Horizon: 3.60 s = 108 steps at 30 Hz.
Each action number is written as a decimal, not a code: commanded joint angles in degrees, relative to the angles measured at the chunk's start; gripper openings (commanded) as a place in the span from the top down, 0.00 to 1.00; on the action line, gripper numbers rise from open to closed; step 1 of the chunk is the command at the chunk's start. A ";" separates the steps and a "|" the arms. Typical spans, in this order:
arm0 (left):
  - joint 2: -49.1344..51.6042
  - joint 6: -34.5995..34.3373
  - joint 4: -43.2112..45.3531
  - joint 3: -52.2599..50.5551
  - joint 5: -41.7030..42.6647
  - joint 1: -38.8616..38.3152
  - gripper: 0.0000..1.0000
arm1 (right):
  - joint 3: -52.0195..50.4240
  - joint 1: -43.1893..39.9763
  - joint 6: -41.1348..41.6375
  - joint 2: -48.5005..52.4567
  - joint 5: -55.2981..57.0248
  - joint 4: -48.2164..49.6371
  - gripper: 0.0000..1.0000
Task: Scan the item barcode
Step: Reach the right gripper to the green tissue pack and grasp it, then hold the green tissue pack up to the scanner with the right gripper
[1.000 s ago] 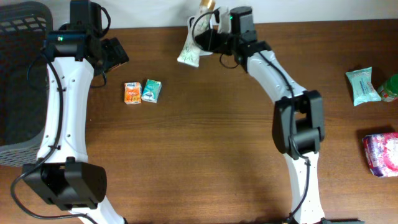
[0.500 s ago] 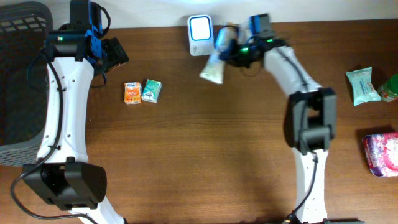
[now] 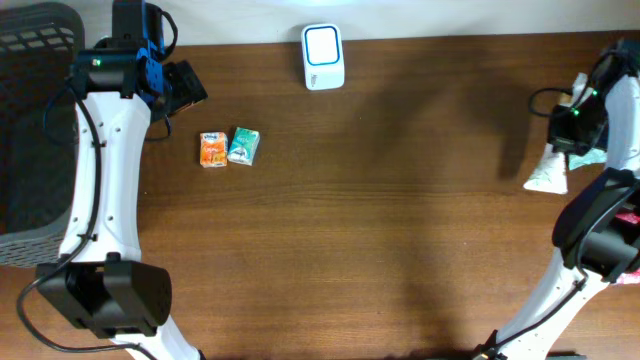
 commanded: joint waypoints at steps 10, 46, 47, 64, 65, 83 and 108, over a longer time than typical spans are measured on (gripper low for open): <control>0.02 -0.52 -0.11 -0.02 -0.42 0.24 0.01 | -4.79 -0.92 1.01 -0.17 -1.68 9.73 0.73; 0.04 -0.50 -0.11 -0.02 -0.39 0.24 0.01 | 2.64 61.86 55.04 17.99 -19.71 47.23 0.34; 0.02 -0.50 -0.11 -0.02 -0.42 0.24 0.01 | 2.64 61.86 55.06 18.71 -20.13 47.60 0.34; 0.02 -0.52 -0.11 -0.02 -0.42 0.24 0.01 | 2.89 57.13 45.42 19.04 -40.22 46.97 0.96; 0.02 -0.52 -0.11 -0.02 -0.42 0.24 0.01 | 2.89 55.52 42.56 18.38 -45.00 46.88 0.96; 0.02 -0.50 -0.11 -0.02 -0.42 0.09 0.01 | 2.89 30.71 26.64 16.06 -90.71 50.49 0.96; 0.04 -0.52 -0.11 -0.02 -0.42 0.15 0.01 | 2.89 33.68 13.29 4.72 -29.11 20.04 0.96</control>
